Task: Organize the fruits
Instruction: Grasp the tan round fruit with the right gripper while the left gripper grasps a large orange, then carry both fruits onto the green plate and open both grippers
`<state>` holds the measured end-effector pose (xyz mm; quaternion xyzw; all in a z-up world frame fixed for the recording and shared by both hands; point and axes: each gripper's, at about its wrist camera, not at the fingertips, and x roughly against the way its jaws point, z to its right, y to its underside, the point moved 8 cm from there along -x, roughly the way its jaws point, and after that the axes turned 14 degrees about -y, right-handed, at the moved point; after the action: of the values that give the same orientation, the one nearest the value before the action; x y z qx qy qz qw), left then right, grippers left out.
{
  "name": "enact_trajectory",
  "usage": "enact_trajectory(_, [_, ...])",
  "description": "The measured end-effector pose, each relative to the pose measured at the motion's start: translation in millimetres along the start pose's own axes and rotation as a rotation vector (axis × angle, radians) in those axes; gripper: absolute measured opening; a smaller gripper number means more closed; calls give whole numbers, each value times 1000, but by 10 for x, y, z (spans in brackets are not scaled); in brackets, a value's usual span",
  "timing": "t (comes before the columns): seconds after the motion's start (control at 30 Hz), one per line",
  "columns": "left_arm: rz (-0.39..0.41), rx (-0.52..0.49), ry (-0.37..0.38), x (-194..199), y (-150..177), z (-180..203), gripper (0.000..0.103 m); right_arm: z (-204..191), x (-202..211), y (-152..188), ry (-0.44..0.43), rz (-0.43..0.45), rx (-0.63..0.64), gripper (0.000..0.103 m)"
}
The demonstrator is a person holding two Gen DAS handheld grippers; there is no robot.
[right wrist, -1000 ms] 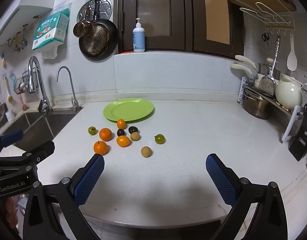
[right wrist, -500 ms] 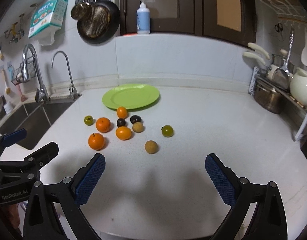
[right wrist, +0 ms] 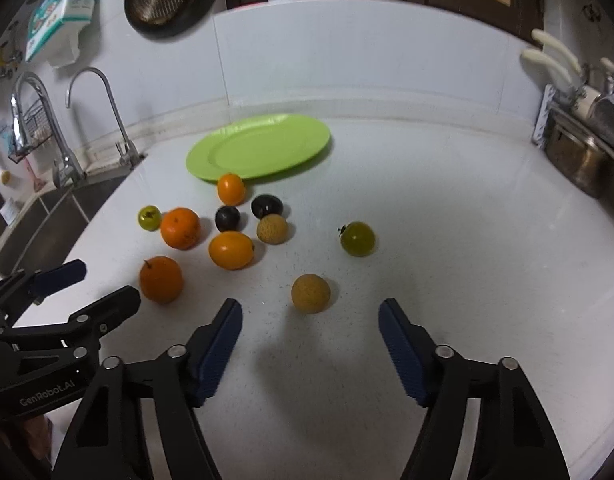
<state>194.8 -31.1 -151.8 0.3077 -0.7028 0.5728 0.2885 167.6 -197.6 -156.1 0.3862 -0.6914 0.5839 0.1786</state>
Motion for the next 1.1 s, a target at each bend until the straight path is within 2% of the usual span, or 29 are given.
enact_trajectory(0.23, [-51,-14,26,-208,-18,82,58,85,-235,2,-14,-62,-10,49])
enact_trajectory(0.53, [-104,-31,62,-370,-31,142,41,100,-387,-29,-34,-102,3,35])
enact_trajectory(0.7, [-98,-37,64,-357,-27,159,41,84,-409,-35,-32,-111,14,28])
enact_trajectory(0.83, [-95,-33,72,-324,-44,145,41,60,-393,-42,-45,-109,12,28])
enact_trajectory(1.1, [-11,-45,71,-94,-275,76,41,-162,-236,-239,-87,-52,54,28])
